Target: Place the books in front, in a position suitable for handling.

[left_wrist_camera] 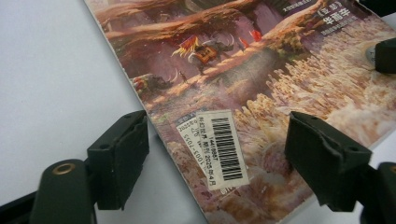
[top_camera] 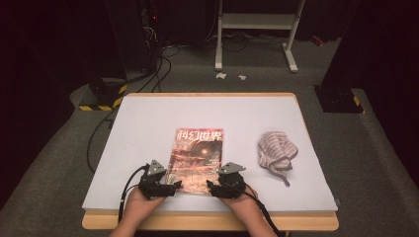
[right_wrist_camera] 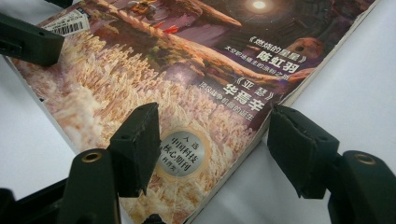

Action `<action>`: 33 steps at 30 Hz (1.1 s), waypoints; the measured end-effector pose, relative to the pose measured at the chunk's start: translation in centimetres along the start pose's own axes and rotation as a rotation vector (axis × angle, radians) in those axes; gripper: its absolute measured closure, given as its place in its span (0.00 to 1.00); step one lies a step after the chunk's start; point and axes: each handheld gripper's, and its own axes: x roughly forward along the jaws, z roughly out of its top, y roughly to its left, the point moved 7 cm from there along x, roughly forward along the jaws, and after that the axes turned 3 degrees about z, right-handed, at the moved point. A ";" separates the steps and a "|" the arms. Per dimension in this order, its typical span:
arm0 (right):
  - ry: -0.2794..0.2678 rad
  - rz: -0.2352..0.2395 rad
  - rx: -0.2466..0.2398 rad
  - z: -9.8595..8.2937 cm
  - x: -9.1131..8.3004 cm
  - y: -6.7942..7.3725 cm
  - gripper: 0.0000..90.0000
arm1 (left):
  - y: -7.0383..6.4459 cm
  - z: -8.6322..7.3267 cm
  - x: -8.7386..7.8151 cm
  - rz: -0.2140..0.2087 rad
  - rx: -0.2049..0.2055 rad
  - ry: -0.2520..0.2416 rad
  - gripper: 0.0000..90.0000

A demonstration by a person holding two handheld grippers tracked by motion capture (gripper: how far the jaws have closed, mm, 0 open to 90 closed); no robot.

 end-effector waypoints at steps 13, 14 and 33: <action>-0.019 0.002 0.006 -0.1 -1.2 -0.6 0.42 | -0.1 0.0 0.1 -0.004 -0.006 -0.005 0.24; -0.020 0.007 0.013 -0.1 -1.2 -0.6 0.42 | -0.2 0.0 0.1 -0.005 -0.007 -0.007 0.24; 0.008 0.026 -0.006 -0.6 -0.7 0.2 0.44 | -0.1 0.4 -0.5 0.002 -0.070 -0.056 0.34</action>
